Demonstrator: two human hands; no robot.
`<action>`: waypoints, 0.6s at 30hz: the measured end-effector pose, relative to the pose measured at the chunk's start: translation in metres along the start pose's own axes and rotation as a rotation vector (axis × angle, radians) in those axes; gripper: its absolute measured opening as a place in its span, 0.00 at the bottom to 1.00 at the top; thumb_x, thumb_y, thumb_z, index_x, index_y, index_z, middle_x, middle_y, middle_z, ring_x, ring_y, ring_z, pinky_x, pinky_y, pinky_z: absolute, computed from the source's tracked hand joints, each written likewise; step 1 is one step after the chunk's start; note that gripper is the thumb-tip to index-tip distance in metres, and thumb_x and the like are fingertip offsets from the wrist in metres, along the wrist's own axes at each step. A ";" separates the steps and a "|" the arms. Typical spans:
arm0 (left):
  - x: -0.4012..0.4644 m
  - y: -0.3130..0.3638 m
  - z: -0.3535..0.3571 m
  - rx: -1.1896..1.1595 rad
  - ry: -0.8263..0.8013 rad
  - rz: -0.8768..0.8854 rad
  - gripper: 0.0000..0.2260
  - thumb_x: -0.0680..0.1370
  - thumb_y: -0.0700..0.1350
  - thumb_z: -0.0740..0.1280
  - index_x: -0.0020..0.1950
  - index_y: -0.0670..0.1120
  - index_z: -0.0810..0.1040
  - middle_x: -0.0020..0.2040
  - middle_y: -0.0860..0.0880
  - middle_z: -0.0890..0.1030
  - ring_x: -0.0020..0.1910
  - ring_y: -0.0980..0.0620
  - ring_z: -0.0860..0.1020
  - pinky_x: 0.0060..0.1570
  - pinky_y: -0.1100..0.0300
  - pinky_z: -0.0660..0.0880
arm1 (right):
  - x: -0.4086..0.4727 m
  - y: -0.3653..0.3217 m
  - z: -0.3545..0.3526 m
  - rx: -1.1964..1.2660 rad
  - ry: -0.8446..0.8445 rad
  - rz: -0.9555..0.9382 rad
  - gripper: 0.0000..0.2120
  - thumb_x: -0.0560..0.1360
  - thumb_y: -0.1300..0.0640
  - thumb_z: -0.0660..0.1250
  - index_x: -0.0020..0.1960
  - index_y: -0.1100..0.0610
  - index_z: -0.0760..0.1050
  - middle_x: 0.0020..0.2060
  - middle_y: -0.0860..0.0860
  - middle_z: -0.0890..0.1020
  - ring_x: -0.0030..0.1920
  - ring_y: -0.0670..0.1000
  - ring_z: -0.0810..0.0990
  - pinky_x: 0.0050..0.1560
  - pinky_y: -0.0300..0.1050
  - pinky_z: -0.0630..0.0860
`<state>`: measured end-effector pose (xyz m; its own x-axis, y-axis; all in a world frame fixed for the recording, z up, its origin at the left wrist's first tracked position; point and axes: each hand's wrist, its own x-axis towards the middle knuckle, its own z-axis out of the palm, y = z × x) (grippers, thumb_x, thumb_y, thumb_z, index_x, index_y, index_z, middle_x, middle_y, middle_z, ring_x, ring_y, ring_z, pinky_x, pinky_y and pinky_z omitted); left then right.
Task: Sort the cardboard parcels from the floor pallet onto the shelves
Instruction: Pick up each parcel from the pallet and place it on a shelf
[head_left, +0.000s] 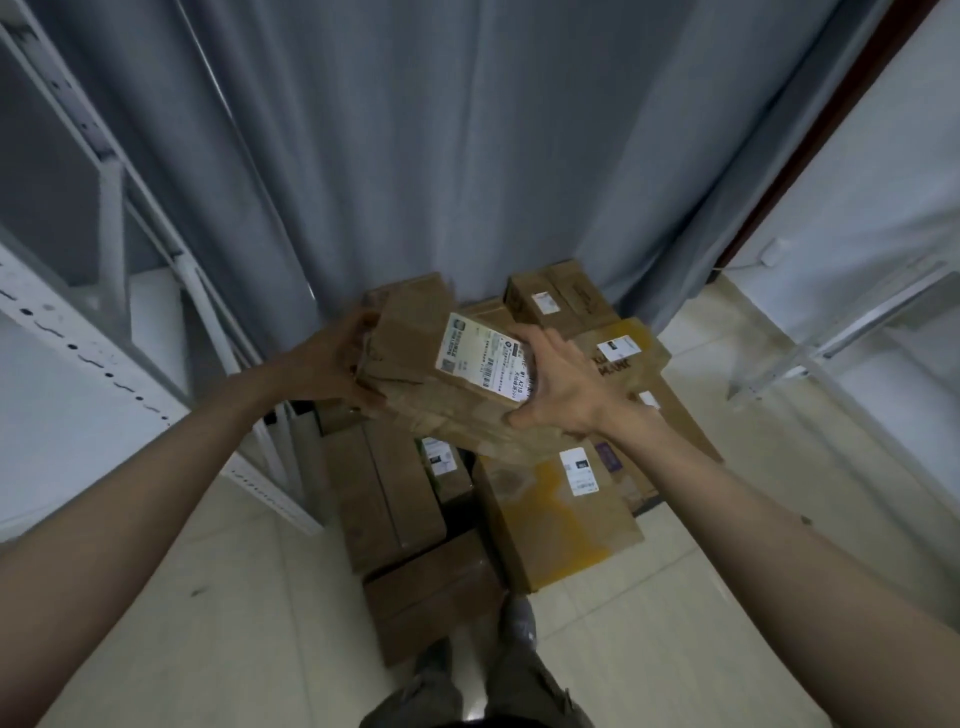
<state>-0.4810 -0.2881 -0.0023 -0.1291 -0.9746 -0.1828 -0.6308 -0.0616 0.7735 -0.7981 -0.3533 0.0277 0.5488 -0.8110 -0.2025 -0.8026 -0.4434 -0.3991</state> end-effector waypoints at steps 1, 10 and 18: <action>0.003 -0.004 0.003 -0.040 -0.002 -0.039 0.46 0.64 0.38 0.84 0.69 0.64 0.61 0.63 0.66 0.70 0.57 0.79 0.71 0.50 0.81 0.69 | 0.006 0.002 0.002 0.007 -0.022 -0.002 0.51 0.61 0.43 0.79 0.77 0.46 0.56 0.65 0.49 0.69 0.66 0.57 0.68 0.67 0.59 0.67; 0.029 -0.023 0.072 -0.319 0.333 -0.359 0.33 0.76 0.36 0.74 0.77 0.45 0.64 0.67 0.50 0.72 0.66 0.49 0.75 0.67 0.55 0.72 | 0.074 0.041 0.048 0.193 -0.264 0.232 0.51 0.64 0.34 0.76 0.74 0.56 0.55 0.72 0.57 0.67 0.70 0.62 0.70 0.66 0.62 0.72; 0.054 -0.063 0.213 -0.554 0.185 -0.763 0.20 0.82 0.43 0.67 0.74 0.43 0.70 0.70 0.46 0.74 0.68 0.45 0.74 0.54 0.66 0.73 | 0.104 0.087 0.188 0.214 -0.248 0.399 0.58 0.61 0.23 0.68 0.78 0.50 0.46 0.71 0.59 0.64 0.70 0.63 0.67 0.67 0.62 0.68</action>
<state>-0.6115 -0.2906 -0.1898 0.3195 -0.6453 -0.6939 -0.0380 -0.7404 0.6711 -0.7674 -0.4046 -0.1965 0.2692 -0.7748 -0.5720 -0.9093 -0.0088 -0.4161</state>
